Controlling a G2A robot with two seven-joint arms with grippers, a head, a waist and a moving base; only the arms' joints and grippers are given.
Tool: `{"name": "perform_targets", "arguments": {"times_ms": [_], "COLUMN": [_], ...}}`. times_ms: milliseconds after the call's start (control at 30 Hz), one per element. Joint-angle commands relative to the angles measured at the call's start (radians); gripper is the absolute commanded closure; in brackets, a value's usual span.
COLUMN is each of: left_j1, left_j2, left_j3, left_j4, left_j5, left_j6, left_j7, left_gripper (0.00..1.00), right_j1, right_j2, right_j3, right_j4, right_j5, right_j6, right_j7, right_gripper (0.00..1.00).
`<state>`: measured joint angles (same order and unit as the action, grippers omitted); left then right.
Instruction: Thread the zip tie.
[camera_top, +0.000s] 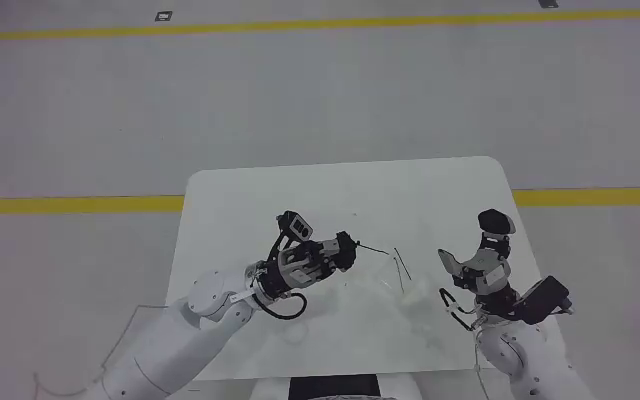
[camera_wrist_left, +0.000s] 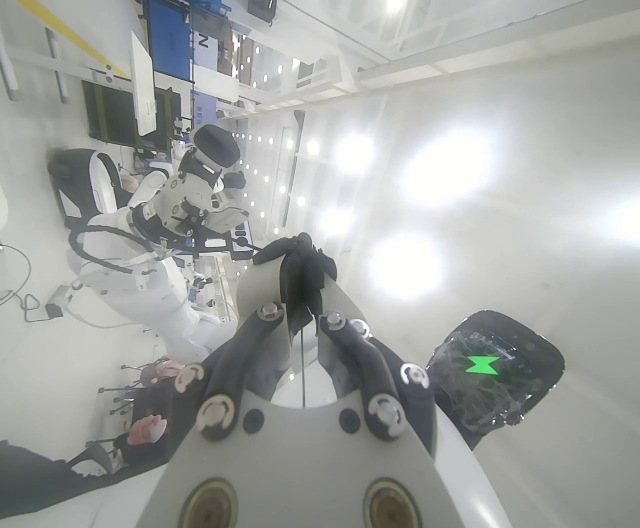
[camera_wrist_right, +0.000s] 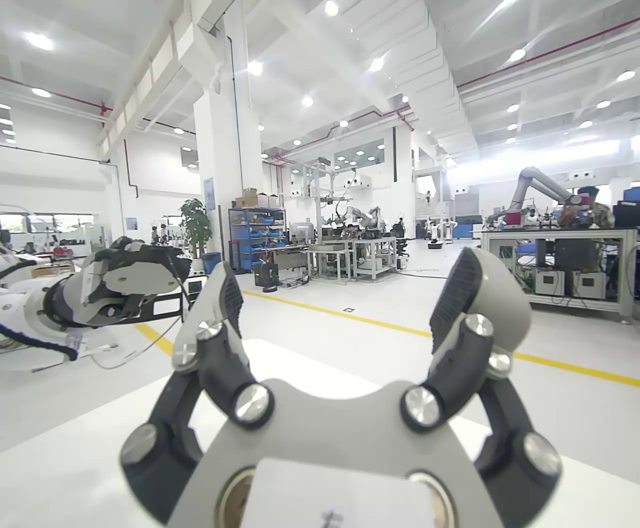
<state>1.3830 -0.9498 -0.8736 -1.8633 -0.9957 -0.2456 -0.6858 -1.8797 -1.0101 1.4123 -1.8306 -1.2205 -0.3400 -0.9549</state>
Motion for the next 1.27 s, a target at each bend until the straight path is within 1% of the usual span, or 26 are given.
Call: {"name": "perform_targets", "arguments": {"times_ms": [0, 67, 167, 200, 267, 1233], "left_j1": [0.000, 0.000, 0.000, 0.000, 0.000, 0.000], "left_j2": [0.000, 0.000, 0.000, 0.000, 0.000, 0.000], "left_j3": [0.000, 0.000, 0.000, 0.000, 0.000, 0.000], "left_j4": [0.000, 0.000, 0.000, 0.000, 0.000, 0.000], "left_j5": [0.000, 0.000, 0.000, 0.000, 0.000, 0.000], "left_j6": [0.000, 0.000, 0.000, 0.000, 0.000, 0.000], "left_j7": [0.000, 0.000, 0.000, 0.000, 0.000, 0.000], "left_gripper": [1.00, 1.00, 1.00, 1.00, 1.00, 1.00], "right_j1": [0.003, 0.003, -0.006, -0.010, -0.009, -0.009], "right_j2": [0.000, 0.006, 0.027, 0.038, 0.061, 0.061], "right_j3": [-0.011, -0.013, -0.031, -0.050, -0.065, -0.065], "right_j4": [-0.016, -0.026, -0.054, -0.071, -0.081, -0.081], "right_j5": [0.034, 0.063, 0.137, 0.175, 0.192, 0.192], "right_j6": [0.000, 0.000, 0.000, 0.000, 0.000, 0.000], "right_j7": [0.016, 0.029, 0.033, 0.033, 0.041, 0.041], "right_gripper": [0.00, 0.00, 0.00, 0.00, 0.00, 0.00]}}
